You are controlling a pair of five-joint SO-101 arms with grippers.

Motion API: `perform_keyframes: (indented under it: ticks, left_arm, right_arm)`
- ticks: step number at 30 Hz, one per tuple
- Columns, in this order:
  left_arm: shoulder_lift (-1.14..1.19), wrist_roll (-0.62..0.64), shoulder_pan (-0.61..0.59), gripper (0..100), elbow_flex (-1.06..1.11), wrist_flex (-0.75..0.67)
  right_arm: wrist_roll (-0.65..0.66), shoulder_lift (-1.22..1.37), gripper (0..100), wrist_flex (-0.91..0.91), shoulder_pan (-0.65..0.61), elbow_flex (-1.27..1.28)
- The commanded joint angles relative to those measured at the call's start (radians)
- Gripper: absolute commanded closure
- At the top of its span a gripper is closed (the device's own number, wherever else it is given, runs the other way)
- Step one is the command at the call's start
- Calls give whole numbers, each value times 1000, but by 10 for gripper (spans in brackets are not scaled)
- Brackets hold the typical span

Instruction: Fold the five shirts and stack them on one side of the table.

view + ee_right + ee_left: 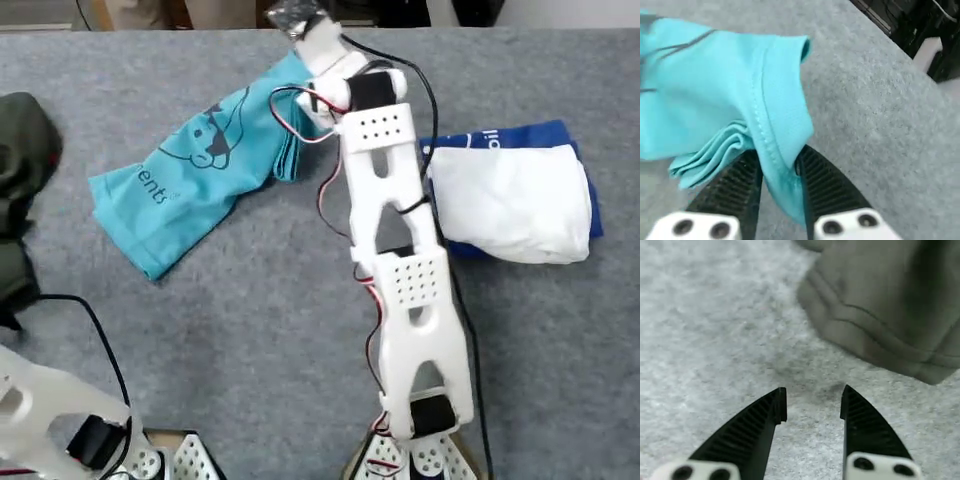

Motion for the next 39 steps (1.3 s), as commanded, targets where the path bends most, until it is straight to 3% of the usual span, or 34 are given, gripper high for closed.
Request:
perform_keyframes:
  ticks: [1, 7, 14, 21, 26, 32, 39]
  left_arm:
    - [-18, 11, 15, 814, -9, 9]
    - [-36, 2, 3, 814, -6, 14]
    - [-223, -103, -41, 815, 103, 8]
    - [-510, -325, -110, 815, 419, -64]
    - [-779, -463, -103, 815, 786, -184]
    - [-1150, -468, 6, 812, 1108, -249]
    - [-1514, -275, 216, 811, 1292, -250]
  right_arm:
    - [37, -139, 997, 149, -81, -265]
    - [58, -377, 997, 307, -265, -259]
    - [-15, -581, 997, 322, -533, -173]
    - [-130, -725, 997, 315, -607, 41]
    - [-129, -731, 997, 310, -573, 96]
    - [-164, -591, 997, 244, -384, 209]
    - [-313, -309, 997, 5, -96, 246]
